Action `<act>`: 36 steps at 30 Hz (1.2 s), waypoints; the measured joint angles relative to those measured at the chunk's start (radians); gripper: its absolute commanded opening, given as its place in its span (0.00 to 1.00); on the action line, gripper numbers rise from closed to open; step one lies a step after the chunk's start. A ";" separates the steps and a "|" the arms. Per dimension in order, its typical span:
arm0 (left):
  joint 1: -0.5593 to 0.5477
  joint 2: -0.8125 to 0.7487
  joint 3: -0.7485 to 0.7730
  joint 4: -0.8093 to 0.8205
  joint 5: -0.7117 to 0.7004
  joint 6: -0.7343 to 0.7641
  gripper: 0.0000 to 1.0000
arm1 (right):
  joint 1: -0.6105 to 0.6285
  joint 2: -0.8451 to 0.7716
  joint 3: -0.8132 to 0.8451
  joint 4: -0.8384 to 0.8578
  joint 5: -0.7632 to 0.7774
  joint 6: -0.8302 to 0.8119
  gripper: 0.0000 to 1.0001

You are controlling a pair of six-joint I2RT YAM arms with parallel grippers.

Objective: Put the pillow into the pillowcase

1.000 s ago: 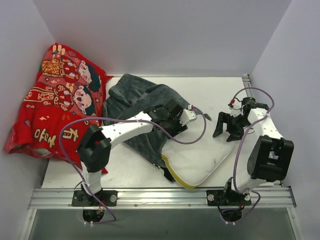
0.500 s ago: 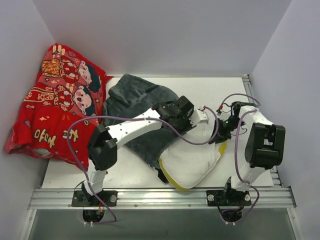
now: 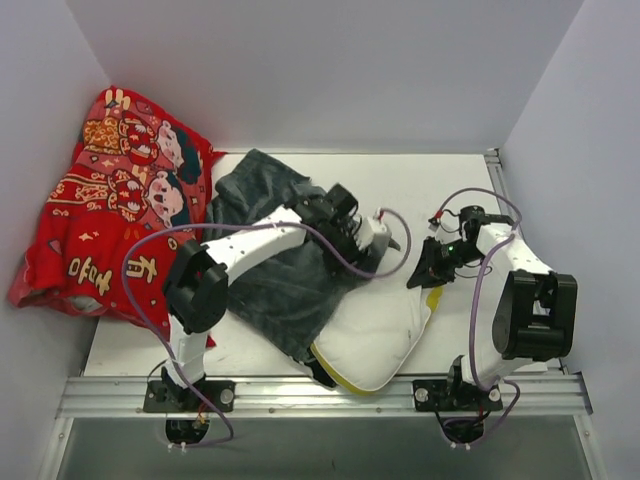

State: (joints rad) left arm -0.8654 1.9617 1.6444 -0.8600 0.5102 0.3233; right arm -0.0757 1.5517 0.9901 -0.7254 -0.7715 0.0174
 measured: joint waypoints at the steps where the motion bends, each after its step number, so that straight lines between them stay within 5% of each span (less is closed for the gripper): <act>1: 0.022 0.002 0.035 0.001 -0.004 -0.007 0.62 | 0.004 -0.003 -0.009 0.003 -0.005 -0.001 0.16; 6: 0.048 0.050 0.341 0.060 -0.051 -0.071 0.65 | -0.015 -0.008 -0.026 0.005 -0.035 -0.021 0.57; 13: 0.035 0.305 0.686 0.139 -0.162 -0.134 0.70 | -0.117 -0.027 -0.026 0.003 -0.032 -0.006 0.77; 20: 0.032 0.524 0.715 0.113 -0.280 -0.165 0.70 | -0.143 0.009 -0.024 -0.009 0.037 0.032 0.80; 23: 0.029 0.562 0.715 0.103 -0.311 -0.174 0.49 | -0.148 0.084 -0.019 -0.023 0.041 0.034 0.76; 24: 0.029 0.563 0.715 0.102 -0.317 -0.175 0.40 | -0.148 0.113 -0.016 -0.023 0.038 0.034 0.69; 25: 0.029 0.563 0.715 0.103 -0.321 -0.176 0.14 | -0.149 0.139 -0.015 -0.024 0.030 0.033 0.63; 27: 0.026 0.563 0.715 0.109 -0.314 -0.179 0.02 | -0.153 0.184 -0.014 -0.027 0.012 0.033 0.41; 33: 0.025 0.563 0.741 0.110 -0.137 -0.228 0.00 | -0.153 0.239 -0.010 -0.018 -0.113 0.064 0.01; 36: -0.004 0.561 0.768 0.170 -0.046 -0.308 0.00 | -0.147 0.232 -0.010 0.010 -0.158 0.100 0.00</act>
State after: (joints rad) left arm -0.8692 2.5229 2.4119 -0.6903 0.4641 0.0151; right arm -0.2226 1.7836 0.9798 -0.7155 -0.9298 0.1169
